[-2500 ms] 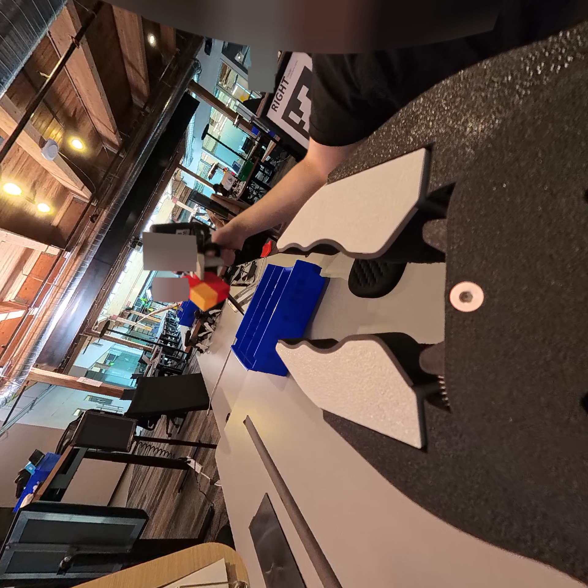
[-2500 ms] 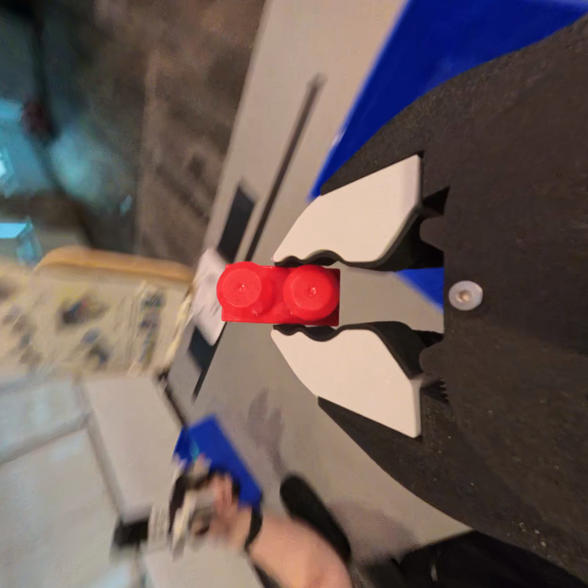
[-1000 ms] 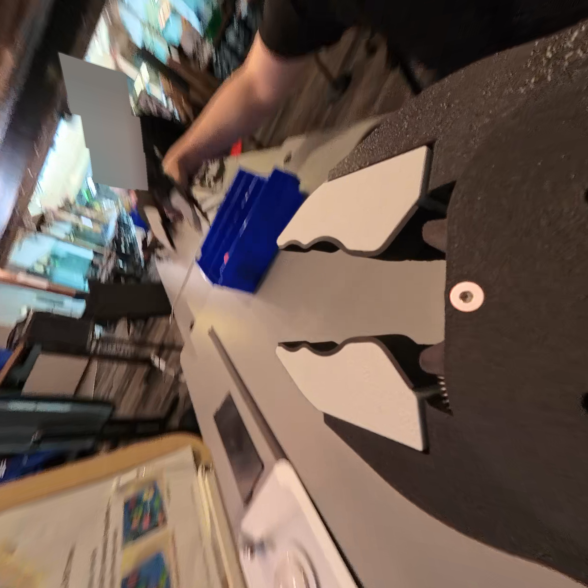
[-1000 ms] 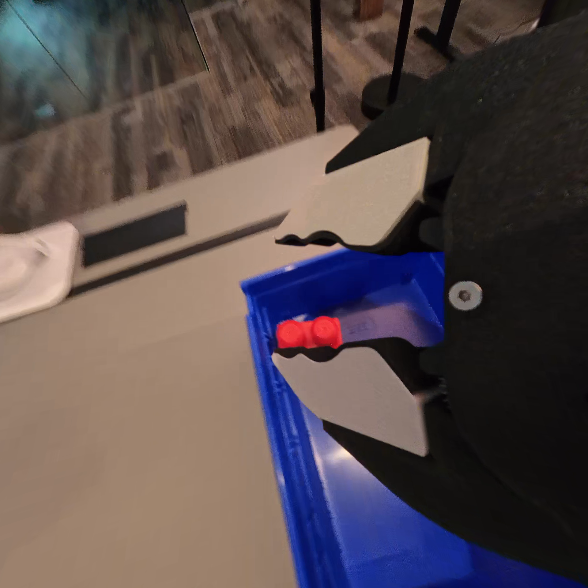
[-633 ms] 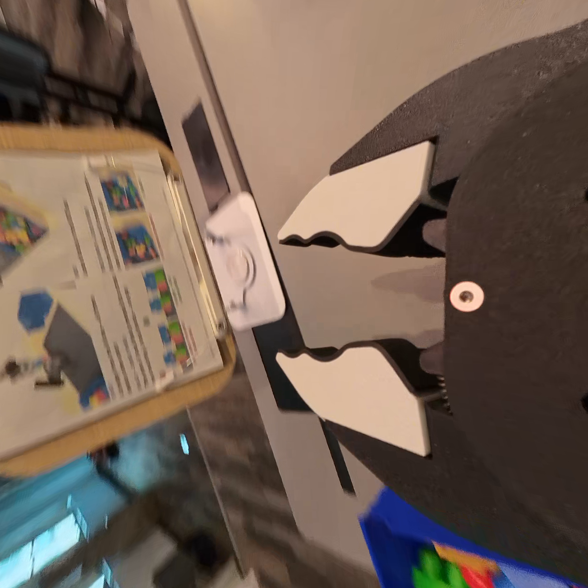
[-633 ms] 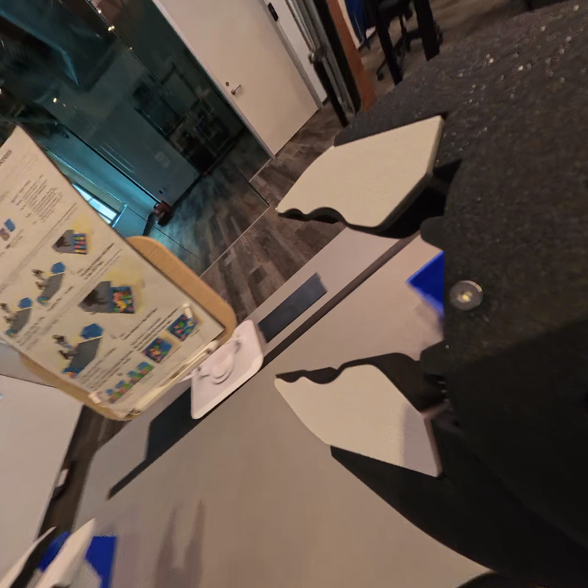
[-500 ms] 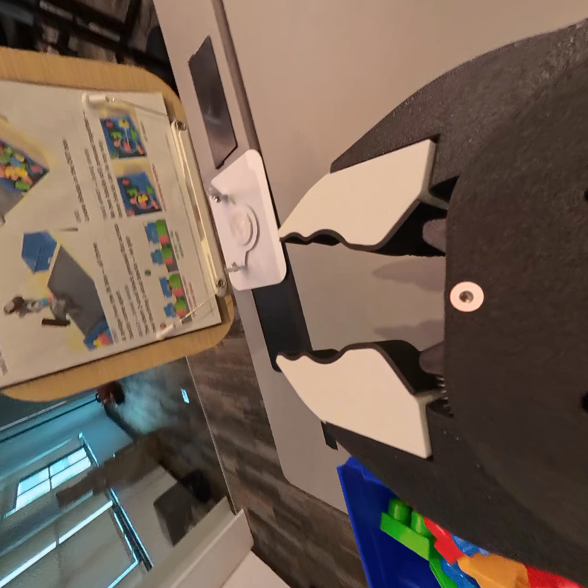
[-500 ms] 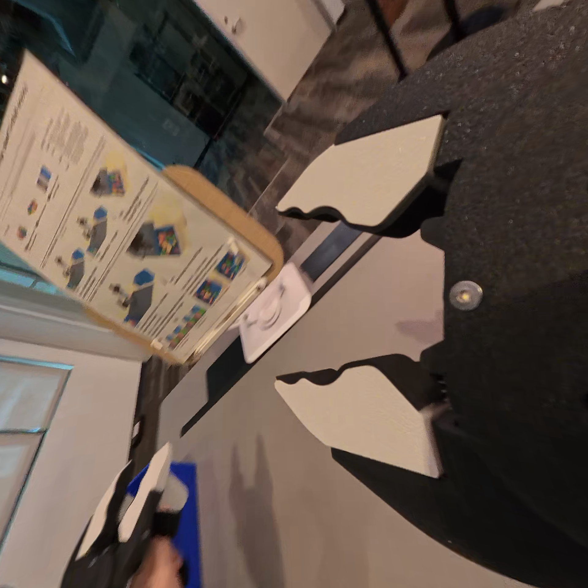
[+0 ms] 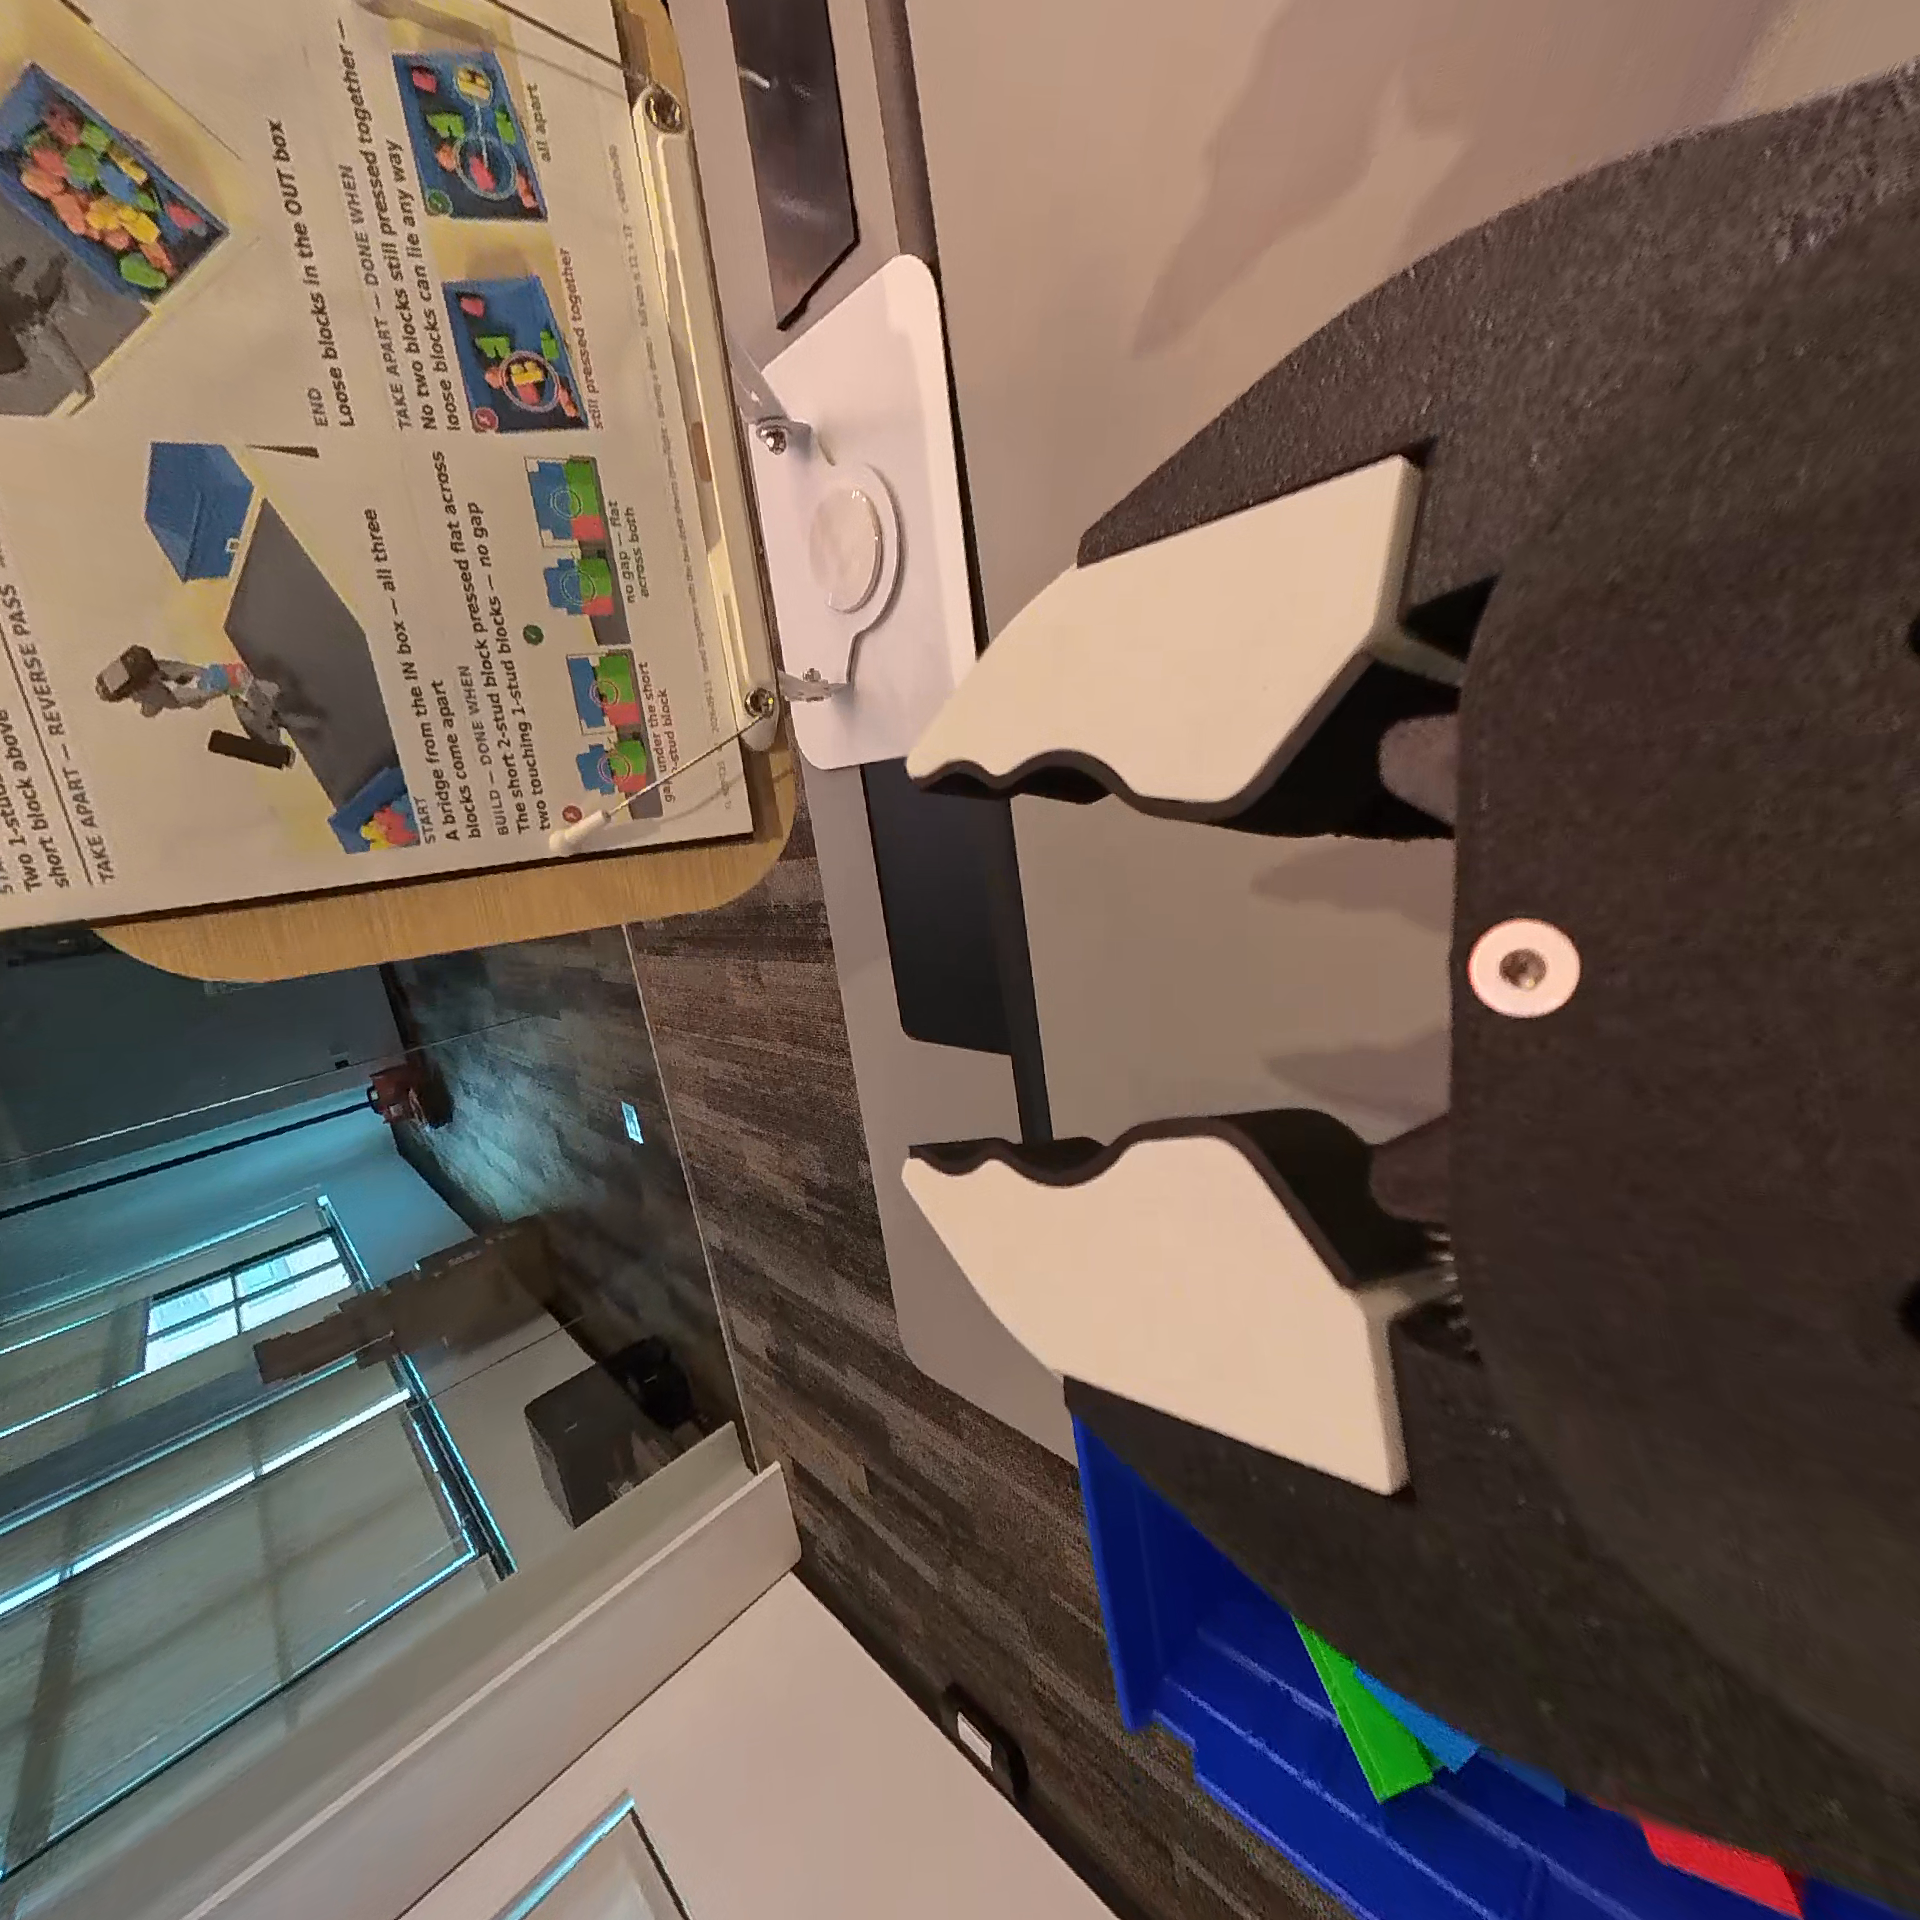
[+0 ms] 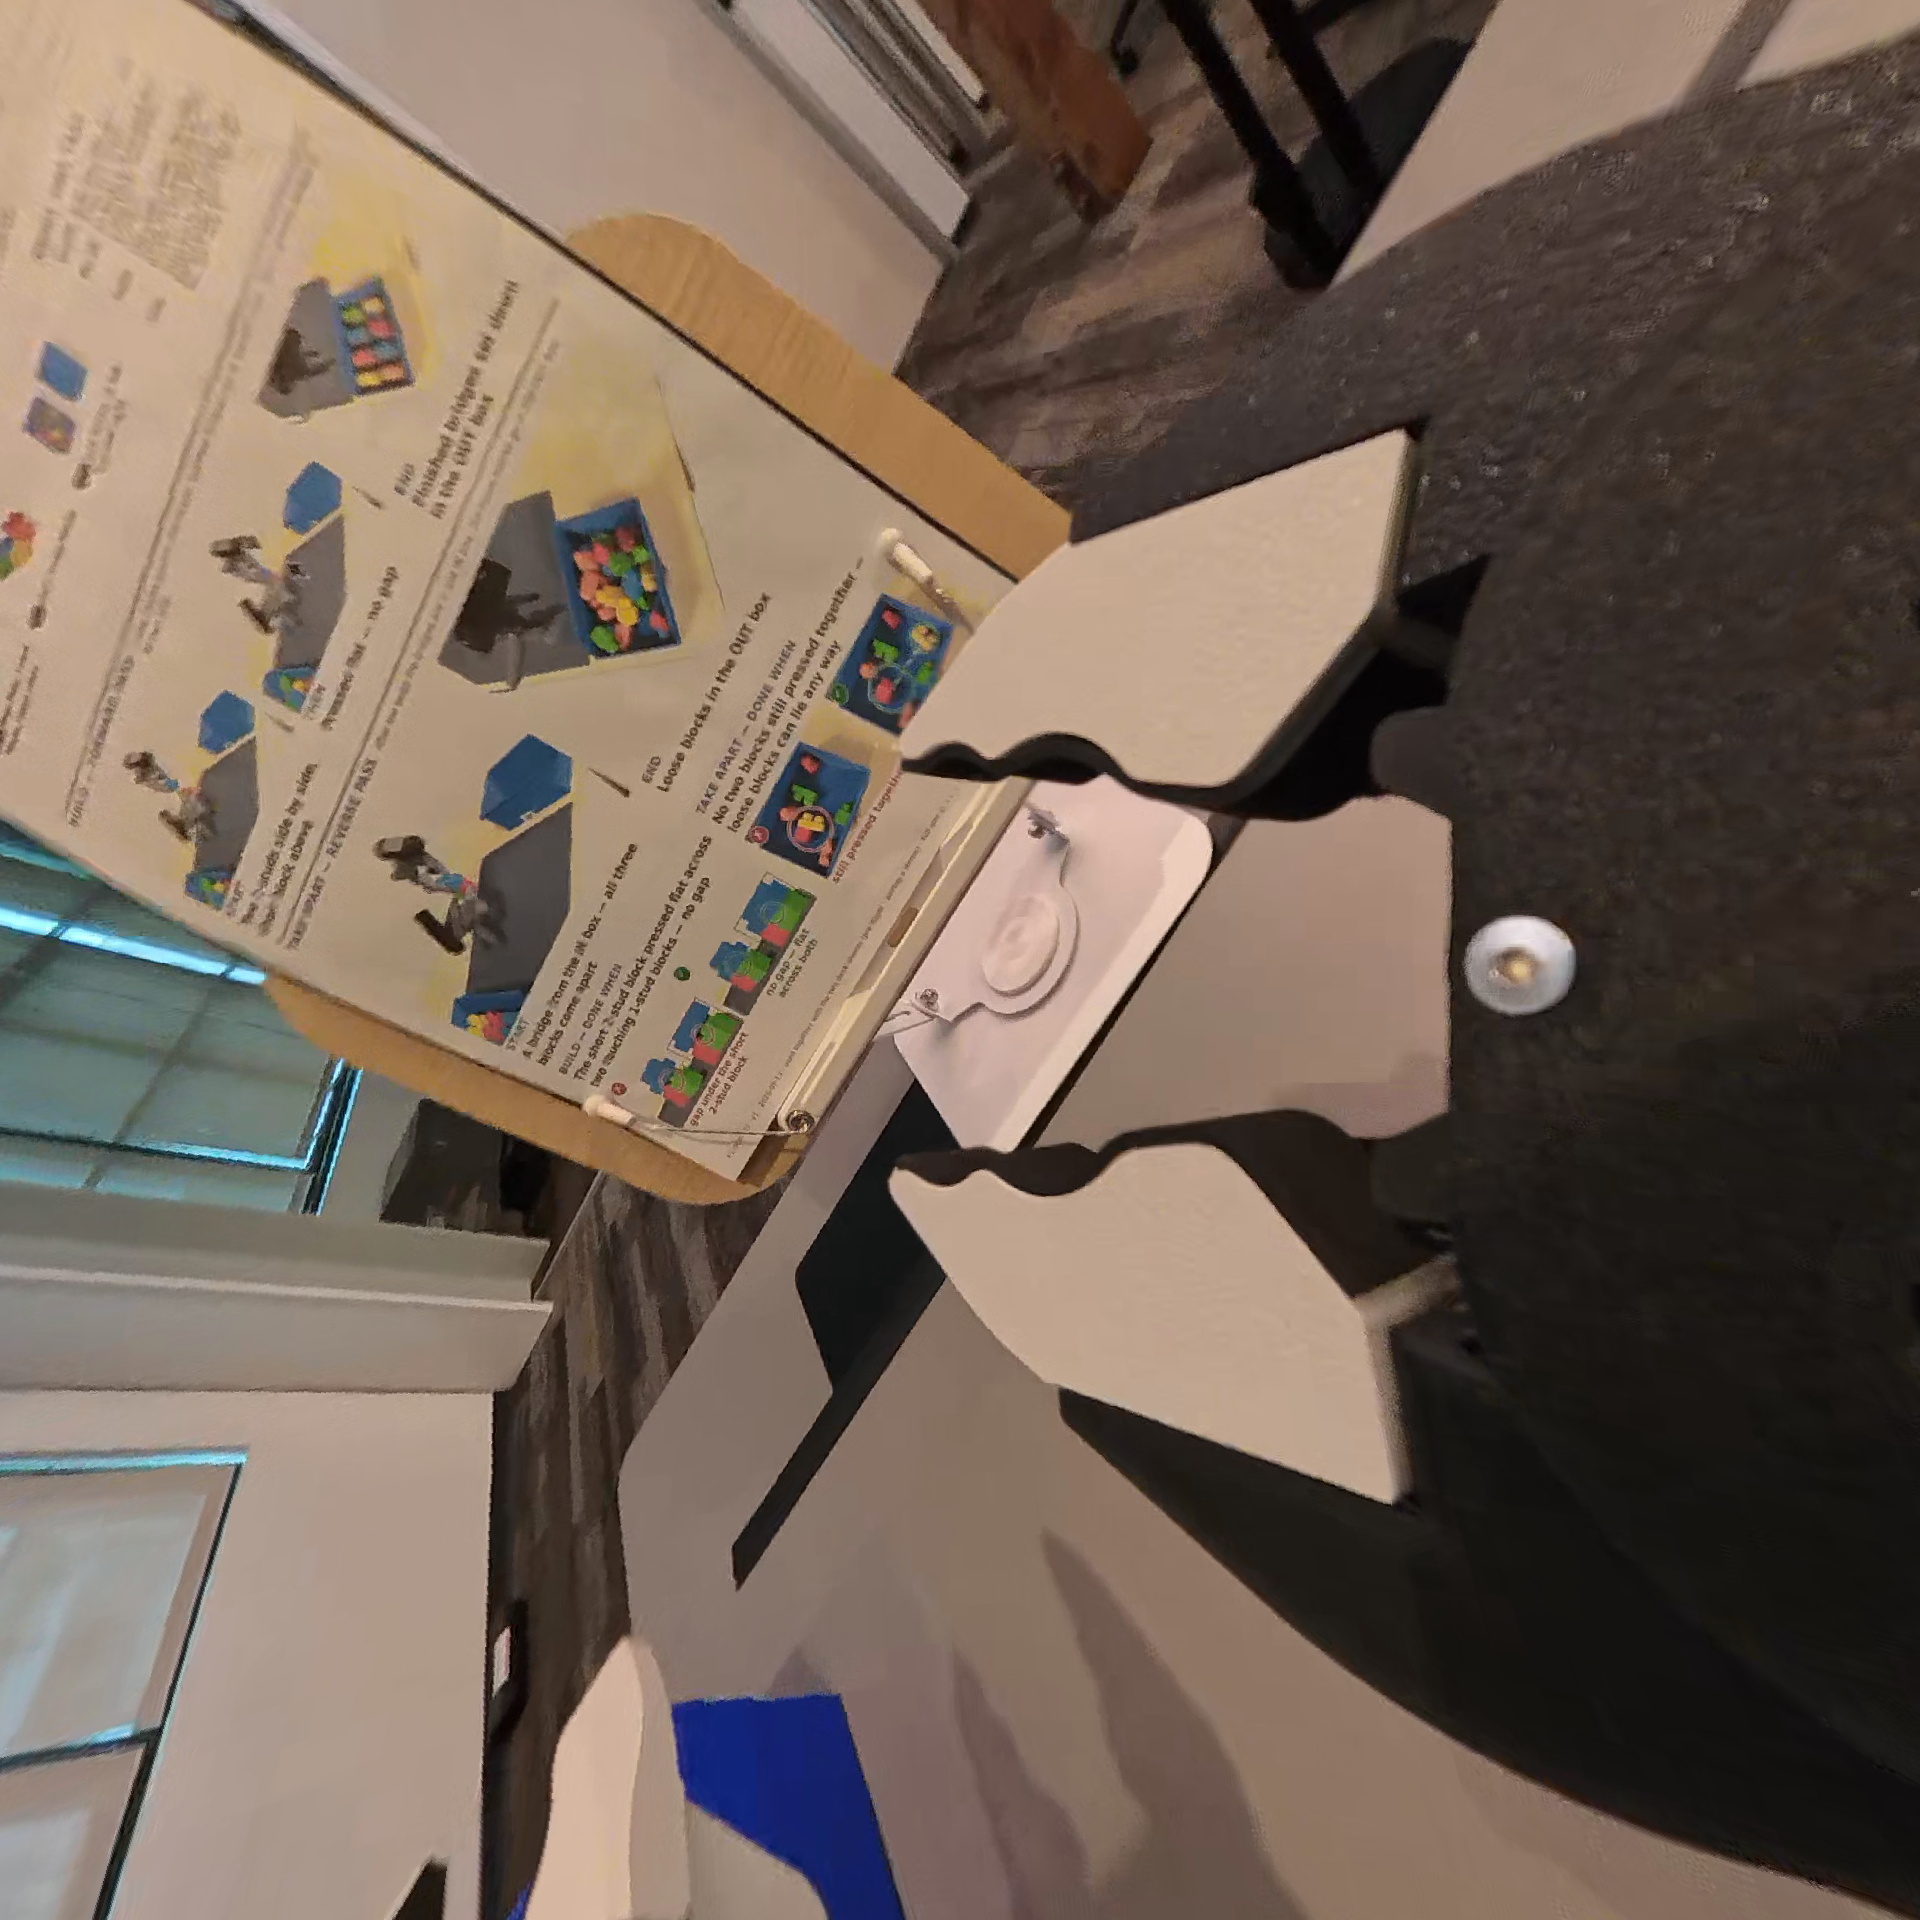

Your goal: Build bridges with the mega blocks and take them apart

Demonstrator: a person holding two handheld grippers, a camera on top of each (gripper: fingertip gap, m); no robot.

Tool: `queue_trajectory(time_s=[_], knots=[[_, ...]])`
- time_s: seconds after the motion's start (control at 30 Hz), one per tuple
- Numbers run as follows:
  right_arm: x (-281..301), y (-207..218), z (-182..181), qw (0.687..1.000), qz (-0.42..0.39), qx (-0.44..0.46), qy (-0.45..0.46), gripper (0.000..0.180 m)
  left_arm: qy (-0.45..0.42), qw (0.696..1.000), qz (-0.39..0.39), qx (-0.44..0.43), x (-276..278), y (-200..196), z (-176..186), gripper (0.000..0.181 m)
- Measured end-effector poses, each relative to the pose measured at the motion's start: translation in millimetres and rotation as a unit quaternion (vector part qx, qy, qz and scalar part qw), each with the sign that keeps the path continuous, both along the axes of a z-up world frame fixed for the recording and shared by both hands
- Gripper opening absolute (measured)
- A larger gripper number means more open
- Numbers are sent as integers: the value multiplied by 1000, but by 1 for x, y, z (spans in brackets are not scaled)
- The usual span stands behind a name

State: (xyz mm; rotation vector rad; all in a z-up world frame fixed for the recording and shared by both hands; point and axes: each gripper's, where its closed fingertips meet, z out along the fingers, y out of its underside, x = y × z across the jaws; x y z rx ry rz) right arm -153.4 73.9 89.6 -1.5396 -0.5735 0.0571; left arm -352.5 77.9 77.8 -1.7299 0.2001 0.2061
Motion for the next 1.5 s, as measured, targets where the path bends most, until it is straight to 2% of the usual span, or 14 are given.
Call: queue_trajectory(time_s=[0.13,0.47,0.63,0.8,0.93,1.1,1.17,1.3,1.4,1.5], knots=[[24,12,-16,996,-78,-12,-33,64,2,1000,4,3,-4,0,2,63],[56,23,-39,991,-117,-57,-12,67,41,999,-7,-11,-34,-30,27,55],[52,26,-55,992,-87,-94,-6,69,45,986,-86,-132,-73,-68,8,49],[47,30,-71,989,-50,-136,7,65,86,967,-83,-227,-171,-91,-2,49],[50,34,-81,987,-45,-157,10,64,24,934,-142,-328,-213,-105,-36,51],[54,37,-97,982,-40,-183,15,64,-138,901,-110,-396,-240,-103,-75,59],[55,39,-101,981,-39,-190,11,64,-149,906,-69,-389,-255,-100,-89,54],[59,42,-105,980,-45,-191,8,64,-158,913,18,-376,-278,-101,-124,59],[58,43,-110,979,-43,-199,6,64,-199,906,50,-371,-273,-94,-143,63],[56,44,-116,978,-40,-206,0,64,-192,903,73,-377,-269,-84,-157,66]])
